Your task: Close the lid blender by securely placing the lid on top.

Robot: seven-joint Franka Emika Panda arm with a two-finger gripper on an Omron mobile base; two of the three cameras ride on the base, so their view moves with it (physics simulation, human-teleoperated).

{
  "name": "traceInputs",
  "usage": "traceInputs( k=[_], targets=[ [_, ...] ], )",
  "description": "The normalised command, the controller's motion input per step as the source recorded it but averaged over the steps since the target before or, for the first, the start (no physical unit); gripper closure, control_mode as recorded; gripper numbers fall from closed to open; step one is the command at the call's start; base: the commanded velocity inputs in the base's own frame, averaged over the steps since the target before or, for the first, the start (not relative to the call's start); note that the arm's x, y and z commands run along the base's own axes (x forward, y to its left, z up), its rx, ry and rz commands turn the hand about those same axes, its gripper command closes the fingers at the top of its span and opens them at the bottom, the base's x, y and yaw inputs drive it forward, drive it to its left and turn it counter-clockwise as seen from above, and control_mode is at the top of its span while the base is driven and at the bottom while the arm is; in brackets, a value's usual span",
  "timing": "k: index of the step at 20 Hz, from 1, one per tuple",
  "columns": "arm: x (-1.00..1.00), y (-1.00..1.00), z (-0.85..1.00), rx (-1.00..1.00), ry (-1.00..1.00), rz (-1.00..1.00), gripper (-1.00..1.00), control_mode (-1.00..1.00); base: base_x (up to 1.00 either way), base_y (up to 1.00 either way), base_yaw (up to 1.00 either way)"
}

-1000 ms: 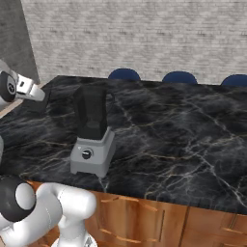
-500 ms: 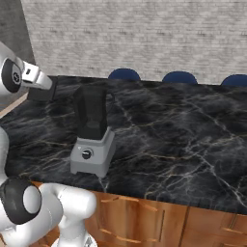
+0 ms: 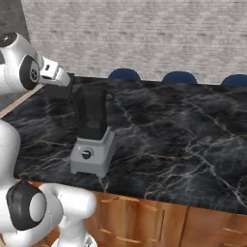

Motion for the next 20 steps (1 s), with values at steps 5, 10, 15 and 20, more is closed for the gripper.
traceInputs(
  k=[5,10,15,20],
  targets=[
    [0.08,-0.50,0.34,0.00,0.04,0.00,1.00,-1.00,0.00,0.00,0.00],
    [0.45,-0.40,0.06,0.00,0.15,0.00,1.00,-1.00,0.00,0.00,0.00],
    [0.55,-0.33,0.00,0.00,0.14,0.00,1.00,-1.00,0.00,0.00,0.00],
    [0.31,-0.05,-0.02,0.00,0.10,0.00,1.00,-1.00,0.00,0.00,0.00]
  ],
)
